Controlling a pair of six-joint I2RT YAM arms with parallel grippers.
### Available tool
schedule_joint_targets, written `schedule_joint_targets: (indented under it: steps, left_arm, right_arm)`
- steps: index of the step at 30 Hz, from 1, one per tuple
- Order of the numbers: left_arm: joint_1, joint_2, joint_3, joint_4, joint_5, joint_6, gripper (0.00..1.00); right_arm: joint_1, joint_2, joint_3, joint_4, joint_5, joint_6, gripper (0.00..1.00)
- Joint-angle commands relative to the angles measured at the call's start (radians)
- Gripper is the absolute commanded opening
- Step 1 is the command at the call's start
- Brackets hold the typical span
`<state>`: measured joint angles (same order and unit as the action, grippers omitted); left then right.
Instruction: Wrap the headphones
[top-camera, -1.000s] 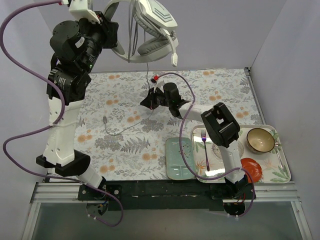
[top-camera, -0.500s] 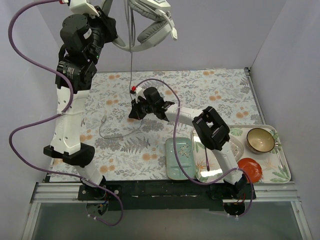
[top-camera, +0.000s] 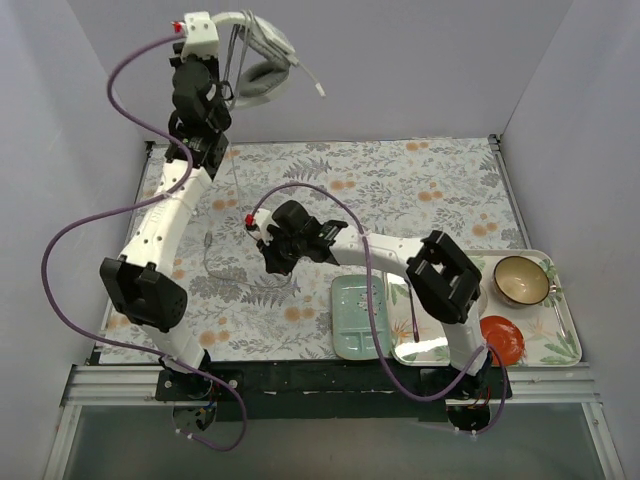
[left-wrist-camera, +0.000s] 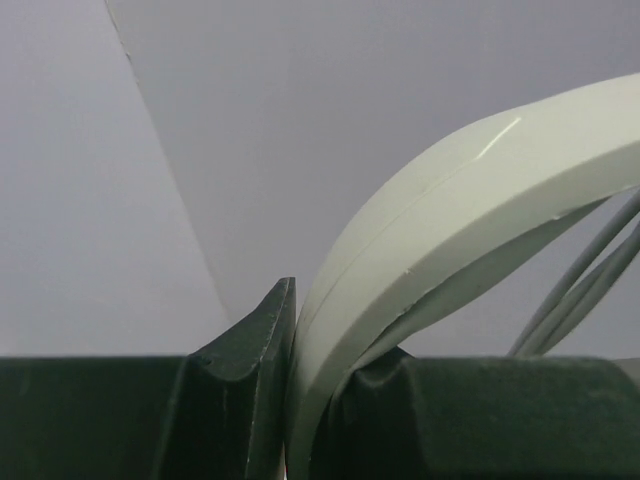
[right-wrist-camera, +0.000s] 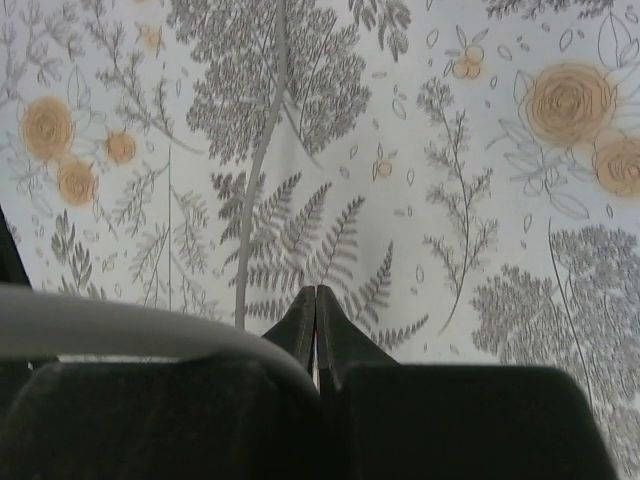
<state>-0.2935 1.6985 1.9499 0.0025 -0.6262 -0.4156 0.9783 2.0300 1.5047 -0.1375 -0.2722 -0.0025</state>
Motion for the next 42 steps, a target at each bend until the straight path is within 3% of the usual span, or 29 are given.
schedule_joint_targets:
  steps: [1, 5, 13, 23, 33, 42]
  left_arm:
    - [0.004, 0.001, -0.257, 0.641, -0.081, 0.48, 0.0]
    - [0.004, 0.03, -0.423, 0.896, -0.041, 0.681, 0.0]
    - [0.005, 0.024, -0.664, 0.881, 0.078, 0.785, 0.0]
    - [0.002, -0.068, -0.815, 0.59, 0.164, 0.692, 0.0]
    - [-0.013, -0.181, -0.899, 0.349, 0.269, 0.601, 0.0]
    - [-0.05, -0.328, -0.856, -0.071, 0.448, 0.423, 0.0]
  right_arm:
    - [0.016, -0.145, -0.028, -0.22, 0.111, -0.091, 0.01]
    - [0.022, -0.261, -0.02, -0.329, 0.2, -0.117, 0.01]
    - [-0.024, -0.441, 0.015, -0.425, 0.568, -0.149, 0.01]
    - [-0.306, -0.507, 0.143, -0.312, 0.55, -0.197, 0.01]
    - [-0.49, -0.424, 0.31, -0.243, 0.455, -0.215, 0.01]
    - [-0.621, -0.337, 0.374, -0.149, 0.358, -0.199, 0.01]
